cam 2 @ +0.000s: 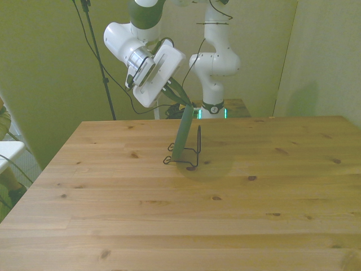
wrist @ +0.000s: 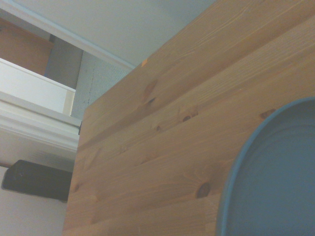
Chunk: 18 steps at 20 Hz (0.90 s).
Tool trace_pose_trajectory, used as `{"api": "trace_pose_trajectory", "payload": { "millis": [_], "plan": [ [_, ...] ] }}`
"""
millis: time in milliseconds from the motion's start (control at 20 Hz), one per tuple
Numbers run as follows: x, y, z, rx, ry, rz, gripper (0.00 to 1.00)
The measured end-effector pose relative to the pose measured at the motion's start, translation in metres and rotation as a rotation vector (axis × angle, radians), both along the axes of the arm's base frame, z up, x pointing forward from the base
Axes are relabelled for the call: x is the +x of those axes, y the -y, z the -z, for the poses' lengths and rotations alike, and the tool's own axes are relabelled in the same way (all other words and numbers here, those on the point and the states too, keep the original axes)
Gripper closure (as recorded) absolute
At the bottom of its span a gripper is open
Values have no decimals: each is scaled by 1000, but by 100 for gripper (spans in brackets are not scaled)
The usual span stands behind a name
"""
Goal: Load the plate
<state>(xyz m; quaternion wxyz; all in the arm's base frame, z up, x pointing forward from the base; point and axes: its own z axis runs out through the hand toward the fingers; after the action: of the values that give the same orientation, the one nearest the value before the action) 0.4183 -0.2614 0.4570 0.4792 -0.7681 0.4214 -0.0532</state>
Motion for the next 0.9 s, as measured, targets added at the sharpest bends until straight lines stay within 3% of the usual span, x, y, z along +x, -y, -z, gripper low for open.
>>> {"api": "trace_pose_trajectory", "payload": {
  "millis": [650,750,900],
  "plan": [
    [-4,1,0,4,5,-3,0],
    [-1,1,-14,-12,29,-9,0],
    [10,-5,-60,-53,93,-29,0]
  ]
}}
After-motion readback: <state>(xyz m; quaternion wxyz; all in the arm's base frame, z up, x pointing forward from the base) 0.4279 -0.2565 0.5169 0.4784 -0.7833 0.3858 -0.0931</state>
